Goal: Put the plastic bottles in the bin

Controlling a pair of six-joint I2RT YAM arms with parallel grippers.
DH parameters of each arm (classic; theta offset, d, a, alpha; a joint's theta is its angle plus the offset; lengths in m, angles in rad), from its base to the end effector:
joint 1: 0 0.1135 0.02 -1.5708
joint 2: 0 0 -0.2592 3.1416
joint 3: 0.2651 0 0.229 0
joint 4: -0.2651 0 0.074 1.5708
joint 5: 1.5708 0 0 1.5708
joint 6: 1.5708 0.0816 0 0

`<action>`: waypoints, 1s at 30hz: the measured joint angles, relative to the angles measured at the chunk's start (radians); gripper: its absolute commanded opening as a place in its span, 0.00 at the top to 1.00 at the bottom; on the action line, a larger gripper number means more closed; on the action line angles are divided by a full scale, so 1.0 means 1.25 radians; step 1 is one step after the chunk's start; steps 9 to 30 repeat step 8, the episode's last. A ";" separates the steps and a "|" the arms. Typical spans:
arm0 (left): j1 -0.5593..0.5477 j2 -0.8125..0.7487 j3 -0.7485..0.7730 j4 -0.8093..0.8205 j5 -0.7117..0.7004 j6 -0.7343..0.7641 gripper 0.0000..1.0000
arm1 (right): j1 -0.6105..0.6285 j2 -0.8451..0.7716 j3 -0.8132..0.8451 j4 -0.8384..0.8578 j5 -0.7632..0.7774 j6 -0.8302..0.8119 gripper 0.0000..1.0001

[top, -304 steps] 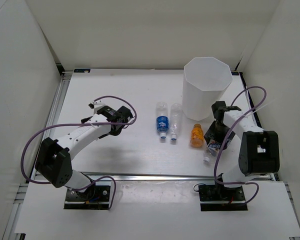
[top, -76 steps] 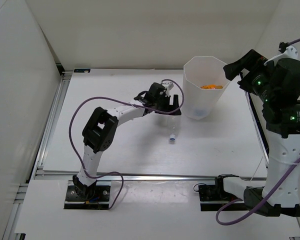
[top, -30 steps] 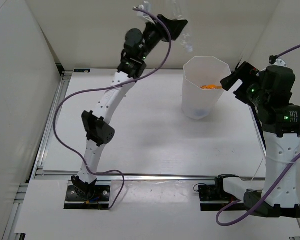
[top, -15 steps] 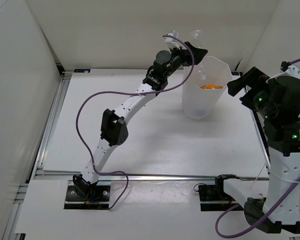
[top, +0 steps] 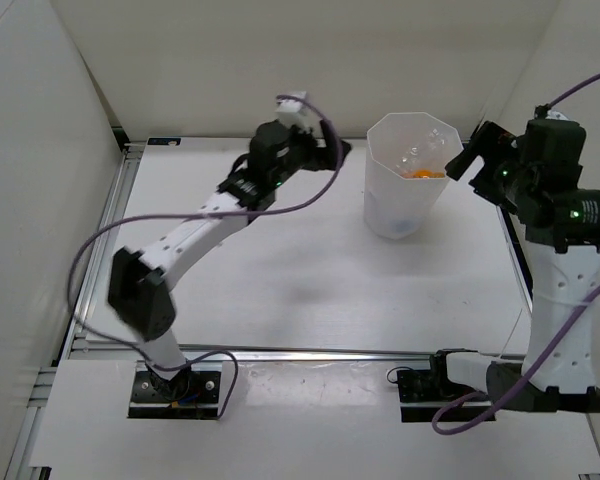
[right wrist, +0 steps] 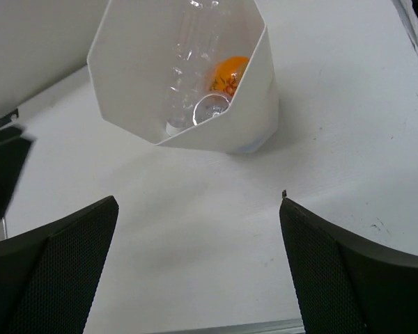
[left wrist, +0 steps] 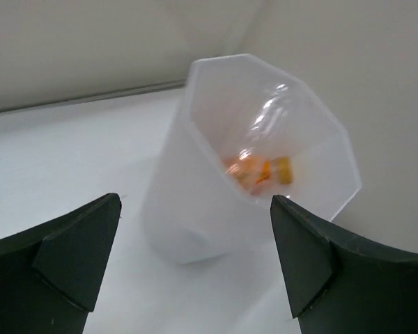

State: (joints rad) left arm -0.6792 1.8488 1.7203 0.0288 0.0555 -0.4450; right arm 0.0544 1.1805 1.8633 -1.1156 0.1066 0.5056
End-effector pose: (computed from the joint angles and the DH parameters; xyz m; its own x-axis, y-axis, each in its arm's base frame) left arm 0.3650 -0.3005 0.3785 -0.3584 -0.2630 -0.8958 0.5716 0.6968 -0.4333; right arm 0.1960 0.0020 0.4741 -0.3459 0.4635 -0.8158 0.2399 0.8843 0.4006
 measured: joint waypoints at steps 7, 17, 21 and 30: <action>0.024 -0.470 -0.428 -0.006 -0.266 0.121 0.01 | 0.000 0.058 -0.064 -0.020 -0.056 -0.013 0.00; 0.022 -0.522 -0.478 -0.019 -0.312 0.129 0.01 | 0.000 0.057 -0.075 -0.022 -0.063 -0.013 0.00; 0.022 -0.522 -0.478 -0.019 -0.312 0.129 0.01 | 0.000 0.057 -0.075 -0.022 -0.063 -0.013 0.00; 0.022 -0.522 -0.478 -0.019 -0.312 0.129 0.01 | 0.000 0.057 -0.075 -0.022 -0.063 -0.013 0.00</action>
